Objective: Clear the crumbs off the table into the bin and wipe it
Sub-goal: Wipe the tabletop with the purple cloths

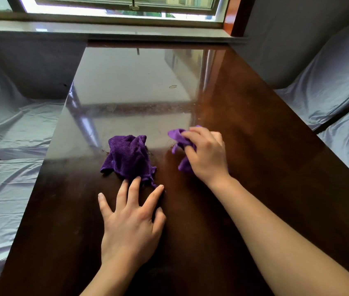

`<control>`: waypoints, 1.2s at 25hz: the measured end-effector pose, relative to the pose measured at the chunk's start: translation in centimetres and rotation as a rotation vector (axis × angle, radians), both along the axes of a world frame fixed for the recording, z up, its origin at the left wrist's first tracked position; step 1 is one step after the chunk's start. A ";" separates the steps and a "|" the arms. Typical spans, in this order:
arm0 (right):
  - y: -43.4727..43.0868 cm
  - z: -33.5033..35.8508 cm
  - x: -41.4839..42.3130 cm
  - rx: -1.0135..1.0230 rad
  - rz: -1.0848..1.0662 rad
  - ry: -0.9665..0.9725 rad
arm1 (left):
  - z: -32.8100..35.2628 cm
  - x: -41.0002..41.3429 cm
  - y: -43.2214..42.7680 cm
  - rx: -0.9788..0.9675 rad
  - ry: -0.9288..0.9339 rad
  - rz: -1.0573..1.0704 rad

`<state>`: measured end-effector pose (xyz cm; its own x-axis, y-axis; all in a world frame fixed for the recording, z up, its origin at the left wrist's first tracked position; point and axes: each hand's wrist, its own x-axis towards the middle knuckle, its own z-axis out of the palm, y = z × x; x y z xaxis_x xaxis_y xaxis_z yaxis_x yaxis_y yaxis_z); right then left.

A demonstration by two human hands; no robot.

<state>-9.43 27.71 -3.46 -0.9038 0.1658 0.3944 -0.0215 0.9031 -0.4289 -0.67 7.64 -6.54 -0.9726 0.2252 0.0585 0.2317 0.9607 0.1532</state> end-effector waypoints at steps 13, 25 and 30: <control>1.9 -0.3 7.8 0.175 0.461 -0.180 | 0.2 0.1 0.0 0.009 -0.026 0.030; 3.7 1.2 1.8 -0.276 0.039 -0.219 | 1.8 -3.8 -1.3 -0.051 -0.050 0.263; 1.1 -1.5 5.6 0.174 0.323 -0.202 | 1.5 -5.2 -4.2 0.207 0.289 0.106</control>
<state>-3.84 28.82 -4.92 -0.9605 -0.1919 0.2014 -0.2464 0.9231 -0.2954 -5.86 3.49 -5.06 -0.9265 0.0792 0.3679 0.1950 0.9372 0.2893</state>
